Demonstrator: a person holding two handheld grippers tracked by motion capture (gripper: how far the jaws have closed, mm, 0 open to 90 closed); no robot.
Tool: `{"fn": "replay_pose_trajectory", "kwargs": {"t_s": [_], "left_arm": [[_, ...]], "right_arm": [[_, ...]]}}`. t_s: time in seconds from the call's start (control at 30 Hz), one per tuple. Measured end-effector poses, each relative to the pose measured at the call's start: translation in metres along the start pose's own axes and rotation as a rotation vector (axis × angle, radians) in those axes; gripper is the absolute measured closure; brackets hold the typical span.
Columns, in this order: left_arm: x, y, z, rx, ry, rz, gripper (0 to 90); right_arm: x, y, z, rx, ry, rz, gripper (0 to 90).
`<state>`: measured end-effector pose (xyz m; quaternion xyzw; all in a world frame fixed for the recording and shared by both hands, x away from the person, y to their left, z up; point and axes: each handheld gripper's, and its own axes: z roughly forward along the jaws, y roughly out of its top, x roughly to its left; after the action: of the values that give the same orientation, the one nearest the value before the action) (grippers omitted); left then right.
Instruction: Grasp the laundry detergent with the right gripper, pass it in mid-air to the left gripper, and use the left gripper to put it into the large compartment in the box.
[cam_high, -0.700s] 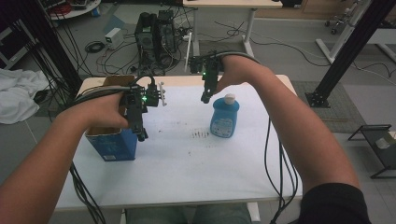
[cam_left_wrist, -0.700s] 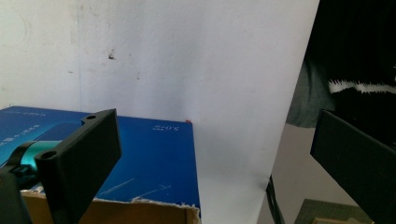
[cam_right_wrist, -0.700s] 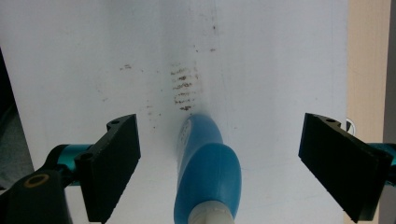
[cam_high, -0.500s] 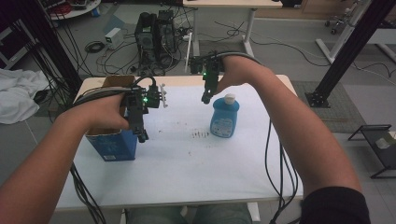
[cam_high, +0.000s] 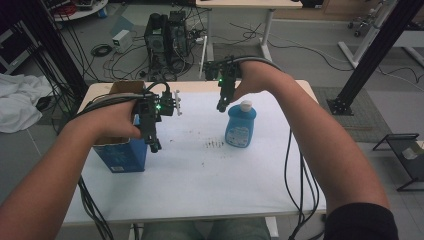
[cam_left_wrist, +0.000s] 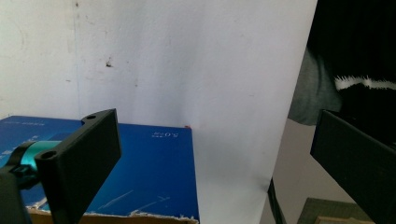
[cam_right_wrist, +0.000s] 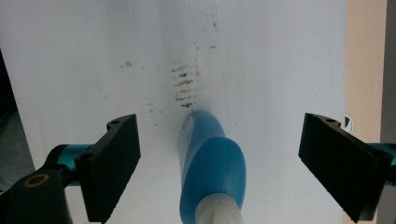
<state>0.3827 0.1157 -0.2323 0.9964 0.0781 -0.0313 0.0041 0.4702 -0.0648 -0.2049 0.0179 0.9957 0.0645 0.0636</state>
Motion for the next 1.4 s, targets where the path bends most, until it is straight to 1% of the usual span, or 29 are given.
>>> {"fn": "replay_pose_trajectory", "kwargs": {"t_s": [0.03,0.13,0.2,0.27,0.33,0.37,0.4,0.43,0.5,0.57,0.6,0.67,0.7,0.77,0.83,0.87,0.9,0.97,1.03,1.1,1.13,1.17,1.23,1.27,1.33,1.37,1.4], "left_arm": [[0.000,0.001,0.000,0.007,-0.003,0.002,1.7],[0.000,0.002,0.000,0.005,-0.002,0.001,1.8],[0.001,0.003,0.001,0.007,-0.002,0.007,1.8],[0.000,0.003,0.004,-0.006,-0.005,0.002,1.8],[0.001,0.003,0.005,-0.001,-0.012,0.006,1.7],[0.001,0.003,0.006,0.002,-0.008,0.002,1.8],[0.001,0.002,0.006,-0.002,-0.006,0.001,1.8],[0.002,0.002,0.006,-0.002,-0.012,0.002,1.7],[0.002,0.003,0.006,0.003,-0.005,0.007,1.8],[0.002,0.003,0.006,-0.002,-0.009,0.009,1.8],[0.002,0.003,0.007,-0.001,-0.008,0.008,1.8],[0.001,0.004,0.006,-0.005,-0.001,0.002,1.8],[0.001,0.005,0.007,-0.008,-0.003,0.005,1.8],[0.001,0.005,0.007,-0.013,-0.003,0.012,1.7],[0.000,0.006,0.008,-0.021,-0.003,0.015,1.8],[0.000,0.006,0.008,-0.019,-0.008,0.017,1.7],[-0.001,0.006,0.009,-0.023,-0.014,0.019,1.8],[-0.001,0.006,0.009,-0.025,-0.013,0.027,1.8],[-0.001,0.006,0.009,-0.028,-0.015,0.024,1.7],[-0.003,0.005,0.009,-0.030,-0.011,0.026,1.8],[-0.004,0.005,0.009,-0.032,-0.004,0.026,1.7],[-0.004,0.004,0.010,-0.037,-0.010,0.026,1.8],[-0.004,0.003,0.010,-0.030,-0.013,0.030,1.7],[-0.004,0.003,0.011,-0.042,-0.008,0.024,1.8],[-0.005,0.001,0.011,-0.042,-0.009,0.025,1.7],[-0.005,0.001,0.012,-0.043,-0.013,0.022,1.8],[-0.005,0.000,0.012,-0.046,-0.007,0.020,1.7]], "right_arm": [[0.001,0.000,0.000,-0.001,0.001,0.000,11.7],[0.000,0.000,0.000,-0.003,0.001,-0.001,11.6],[-0.003,-0.001,0.004,0.000,0.004,0.005,11.7],[-0.004,-0.002,0.005,0.004,0.001,0.018,11.6],[-0.005,-0.003,0.006,-0.007,0.006,0.008,11.7],[-0.005,-0.003,0.006,-0.007,0.002,0.010,11.6],[-0.006,-0.004,0.007,-0.005,0.000,0.002,11.6],[-0.005,-0.004,0.007,-0.010,0.002,0.013,11.6],[-0.004,-0.004,0.007,-0.015,0.004,0.016,11.7],[-0.004,-0.005,0.007,-0.023,0.000,0.022,11.6],[-0.004,-0.005,0.007,-0.025,-0.001,0.011,11.6],[-0.003,-0.007,0.008,-0.035,-0.010,0.017,11.6],[-0.003,-0.007,0.007,-0.041,-0.019,0.015,11.6],[-0.002,-0.009,0.007,-0.062,-0.026,0.034,11.6],[-0.003,-0.011,0.007,-0.091,-0.028,0.041,11.6],[0.000,-0.012,0.007,-0.117,-0.023,0.083,11.6],[-0.001,-0.014,0.007,-0.135,-0.020,0.082,11.6],[-0.002,-0.016,0.007,-0.156,-0.015,0.091,11.6],[-0.001,-0.018,0.008,-0.172,-0.026,0.092,11.6],[-0.001,-0.021,0.012,-0.240,-0.030,0.114,11.6],[-0.002,-0.022,0.012,-0.248,-0.034,0.113,11.6],[-0.002,-0.023,0.013,-0.269,-0.035,0.117,11.6],[-0.003,-0.025,0.013,-0.313,-0.032,0.129,11.6],[-0.003,-0.025,0.013,-0.330,-0.036,0.139,11.6],[-0.004,-0.026,0.013,-0.371,-0.033,0.145,11.6],[-0.004,-0.026,0.013,-0.389,-0.042,0.155,11.6],[-0.004,-0.026,0.013,-0.402,-0.044,0.157,11.6]]}}
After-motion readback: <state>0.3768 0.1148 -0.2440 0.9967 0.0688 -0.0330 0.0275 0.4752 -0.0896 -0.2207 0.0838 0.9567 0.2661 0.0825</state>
